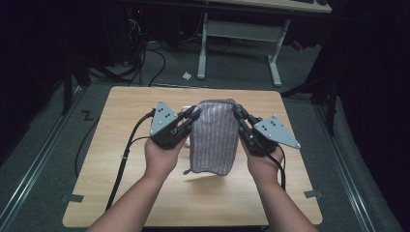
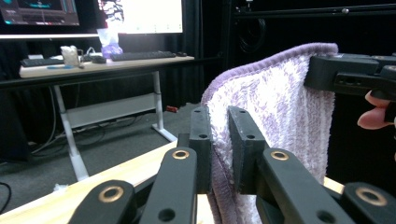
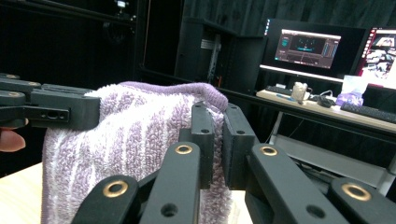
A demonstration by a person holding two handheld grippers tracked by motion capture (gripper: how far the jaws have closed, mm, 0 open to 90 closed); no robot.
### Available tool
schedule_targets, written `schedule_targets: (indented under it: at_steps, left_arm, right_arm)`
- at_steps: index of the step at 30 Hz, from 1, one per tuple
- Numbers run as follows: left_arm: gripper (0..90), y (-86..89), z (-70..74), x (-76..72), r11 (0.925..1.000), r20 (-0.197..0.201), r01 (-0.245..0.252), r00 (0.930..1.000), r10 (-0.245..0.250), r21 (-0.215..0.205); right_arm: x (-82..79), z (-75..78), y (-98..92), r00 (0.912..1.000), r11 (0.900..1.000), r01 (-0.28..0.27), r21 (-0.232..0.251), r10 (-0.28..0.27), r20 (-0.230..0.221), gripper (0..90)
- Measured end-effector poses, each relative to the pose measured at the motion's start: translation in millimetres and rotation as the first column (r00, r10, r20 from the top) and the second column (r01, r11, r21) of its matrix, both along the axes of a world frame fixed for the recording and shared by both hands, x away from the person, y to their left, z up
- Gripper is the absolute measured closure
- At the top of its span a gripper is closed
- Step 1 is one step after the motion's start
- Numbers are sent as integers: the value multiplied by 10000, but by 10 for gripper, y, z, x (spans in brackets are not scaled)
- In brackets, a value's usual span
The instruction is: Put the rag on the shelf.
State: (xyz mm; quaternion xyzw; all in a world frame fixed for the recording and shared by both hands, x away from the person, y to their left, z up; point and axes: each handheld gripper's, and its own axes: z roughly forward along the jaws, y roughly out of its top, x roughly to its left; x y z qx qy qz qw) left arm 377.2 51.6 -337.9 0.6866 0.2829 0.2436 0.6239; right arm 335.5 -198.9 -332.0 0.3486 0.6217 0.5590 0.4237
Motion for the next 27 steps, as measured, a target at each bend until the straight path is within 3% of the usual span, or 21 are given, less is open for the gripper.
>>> schedule_targets:
  at_steps: [2,3,7,10,11,14,15,16,23,26,27]
  left_arm:
    - [807,36,45,137,10000,-178,19,9998,-21,-97]
    - [808,36,45,137,10000,-178,19,9998,-21,-97]
    - [807,73,143,290,9997,400,-234,9989,230,90]
    - [807,91,145,435,9990,368,-428,9984,422,157]
    - [807,94,141,484,9982,364,-555,9978,547,223]
    - [808,54,96,616,9891,722,-1083,9922,1014,996]
    - [809,54,96,616,9891,722,-1083,9922,1014,996]
    - [808,51,37,729,9860,582,-1213,9916,1153,1143]
    - [808,61,17,946,9871,535,-1378,9896,1337,819]
    - [806,22,43,1035,9797,872,-1561,9855,1458,1259]
    - [806,9,56,1062,9787,780,-1543,9864,1447,1355]
  right_arm:
    - [86,53,8,10000,9999,43,-125,-43,-26,854]
    - [124,76,17,10000,9998,25,-193,-25,-44,855]
    - [296,161,64,9999,9989,61,-457,-56,110,856]
    - [449,196,99,10000,9992,57,-403,-54,58,856]
    - [503,197,117,9999,9989,92,-461,-88,83,856]
    - [668,171,172,9999,9989,31,-459,-26,111,856]
    - [732,142,187,9999,9988,52,-484,-46,131,856]
    - [803,111,200,10000,9990,72,-439,-70,50,856]
    - [1186,77,201,9993,9999,125,-110,-129,-355,855]
    - [1258,96,190,9991,9998,152,-109,-156,-381,855]
    - [1316,110,177,9992,9998,125,-126,-129,-387,855]
